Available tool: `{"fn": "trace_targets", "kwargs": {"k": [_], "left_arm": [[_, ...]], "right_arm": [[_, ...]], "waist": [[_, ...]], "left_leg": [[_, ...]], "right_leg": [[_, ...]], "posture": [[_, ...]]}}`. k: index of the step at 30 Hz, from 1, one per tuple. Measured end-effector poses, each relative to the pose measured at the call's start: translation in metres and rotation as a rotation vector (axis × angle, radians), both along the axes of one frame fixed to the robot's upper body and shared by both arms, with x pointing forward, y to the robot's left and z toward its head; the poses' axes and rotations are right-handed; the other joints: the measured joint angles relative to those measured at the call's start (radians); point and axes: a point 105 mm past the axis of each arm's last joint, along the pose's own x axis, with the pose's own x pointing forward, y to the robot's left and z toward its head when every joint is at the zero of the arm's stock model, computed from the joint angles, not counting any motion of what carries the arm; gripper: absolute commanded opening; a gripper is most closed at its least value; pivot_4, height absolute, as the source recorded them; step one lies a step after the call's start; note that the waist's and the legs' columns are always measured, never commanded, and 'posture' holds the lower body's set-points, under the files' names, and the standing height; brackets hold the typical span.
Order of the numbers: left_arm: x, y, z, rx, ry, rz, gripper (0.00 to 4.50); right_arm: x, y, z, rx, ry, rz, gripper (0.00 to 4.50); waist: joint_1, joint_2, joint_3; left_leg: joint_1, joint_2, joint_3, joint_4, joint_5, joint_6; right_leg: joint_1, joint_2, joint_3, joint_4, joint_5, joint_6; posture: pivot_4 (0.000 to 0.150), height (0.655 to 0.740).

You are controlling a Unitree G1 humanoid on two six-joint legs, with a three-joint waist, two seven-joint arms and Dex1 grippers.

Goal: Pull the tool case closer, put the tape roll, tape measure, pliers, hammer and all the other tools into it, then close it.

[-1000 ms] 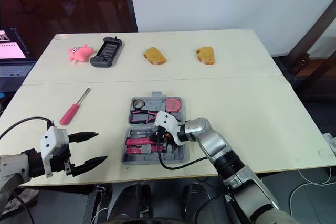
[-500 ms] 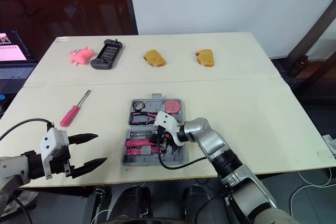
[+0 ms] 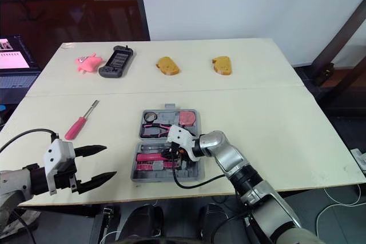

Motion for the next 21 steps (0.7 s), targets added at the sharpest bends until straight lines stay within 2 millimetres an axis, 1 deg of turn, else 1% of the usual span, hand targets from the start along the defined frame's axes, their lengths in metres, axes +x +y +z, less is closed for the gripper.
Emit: {"fn": "trace_targets", "kwargs": {"k": [2,3,5,6,8,9,10,12,13,14,15,17,18,19,21], "left_arm": [[0.001,0.001,0.001,-0.007,-0.004,0.004,4.50],[0.002,0.001,0.002,-0.013,-0.007,0.004,4.50],[0.004,0.004,0.003,-0.020,-0.009,0.009,4.50],[0.005,0.005,0.003,-0.024,-0.008,0.009,4.50],[0.007,0.008,0.004,-0.039,-0.009,0.018,4.50],[0.009,0.012,0.005,-0.048,-0.011,0.035,4.50],[0.010,0.017,0.005,-0.050,-0.010,0.053,4.50],[0.012,0.022,0.005,-0.053,-0.013,0.068,4.50],[0.012,0.025,0.005,-0.057,-0.022,0.076,4.50],[0.012,0.033,0.006,-0.060,-0.035,0.099,4.50],[0.010,0.043,0.006,-0.055,-0.044,0.131,4.50],[0.005,0.062,0.001,-0.053,-0.046,0.200,4.50],[0.002,0.069,0.000,-0.054,-0.050,0.225,4.50],[-0.001,0.076,-0.001,-0.057,-0.056,0.253,4.50],[-0.008,0.094,-0.003,-0.060,-0.059,0.326,4.50]], "right_arm": [[0.003,-0.004,0.019,0.059,-0.022,-0.012,0.05],[0.004,-0.008,0.031,0.082,-0.049,-0.016,0.05],[0.010,-0.024,0.062,0.108,-0.140,-0.027,0.05],[0.011,-0.032,0.071,0.101,-0.165,-0.035,0.29],[0.013,-0.054,0.073,0.040,-0.169,-0.046,0.88],[0.014,-0.069,0.071,-0.002,-0.155,-0.064,1.38],[0.016,-0.081,0.070,-0.027,-0.145,-0.086,1.90],[0.017,-0.094,0.073,-0.003,-0.131,-0.125,2.96],[0.019,-0.105,0.076,0.014,-0.137,-0.155,3.49],[0.022,-0.122,0.080,0.021,-0.151,-0.198,4.04],[0.024,-0.139,0.083,0.019,-0.165,-0.244,4.46],[0.026,-0.166,0.090,0.044,-0.194,-0.324,4.46],[0.025,-0.175,0.091,0.067,-0.197,-0.355,4.46],[0.023,-0.182,0.088,0.083,-0.187,-0.385,4.46],[0.018,-0.204,0.076,0.103,-0.155,-0.466,4.46]], "waist": [[0.001,0.001,0.005],[0.002,0.001,0.007],[0.002,0.000,0.009],[0.002,0.000,0.009],[0.004,0.000,0.010],[0.004,0.000,0.013],[0.003,0.000,0.014],[0.001,-0.001,0.017],[0.000,-0.001,0.018],[0.002,-0.001,0.020],[0.002,-0.002,0.022],[-0.001,-0.003,0.022],[-0.001,-0.004,0.023],[0.000,-0.004,0.023],[0.002,-0.004,0.023]], "left_leg": [[-0.006,0.000,0.000,0.001,0.002,0.000],[-0.006,0.000,0.000,0.001,0.002,0.000],[-0.006,-0.001,0.000,0.001,0.002,0.000],[-0.005,-0.001,-0.001,0.001,0.002,0.000],[-0.005,-0.001,-0.001,0.001,0.001,-0.001],[-0.005,-0.001,-0.001,0.001,0.001,-0.001],[-0.005,-0.001,-0.001,0.001,0.001,0.000],[-0.005,-0.002,-0.001,0.001,0.001,0.000],[-0.006,-0.002,0.000,0.001,0.002,0.000],[-0.006,-0.002,0.000,0.001,0.002,0.000],[-0.006,-0.002,0.000,0.001,0.002,0.000],[-0.006,-0.002,0.001,-0.001,0.002,0.000],[-0.006,-0.001,0.000,-0.001,0.002,0.000],[-0.006,-0.001,0.000,-0.001,0.002,0.000],[-0.006,-0.001,0.000,0.000,0.002,0.000]], "right_leg": [[-0.002,0.000,0.000,0.001,0.001,0.002],[-0.002,0.000,0.000,0.002,0.002,0.003],[-0.002,0.001,0.000,0.001,0.002,0.003],[-0.003,0.001,-0.001,0.001,0.002,0.002],[-0.003,0.001,-0.001,0.000,0.000,0.000],[-0.004,0.000,-0.001,0.000,0.000,0.000],[-0.003,0.000,-0.001,0.000,0.000,0.000],[-0.003,0.001,-0.001,0.000,0.000,0.000],[-0.001,0.001,-0.001,0.000,0.000,0.000],[-0.001,0.001,-0.001,0.000,0.000,0.001],[-0.001,0.001,-0.001,0.000,0.001,0.001],[-0.002,0.001,-0.001,0.000,0.002,0.004],[-0.002,0.002,-0.001,0.000,0.002,0.004],[-0.002,0.003,-0.001,0.000,0.001,0.003],[-0.002,0.003,-0.001,0.000,0.001,0.003]], "posture": [[0.150,0.7188],[0.150,0.7188],[0.150,0.7188],[0.150,0.7188],[0.150,0.7188],[0.150,0.7188],[0.150,0.7188],[0.150,0.7188],[0.150,0.7188],[0.150,0.7188],[0.150,0.7188],[0.150,0.7188],[0.150,0.7188],[0.150,0.7188],[0.150,0.7188]]}}
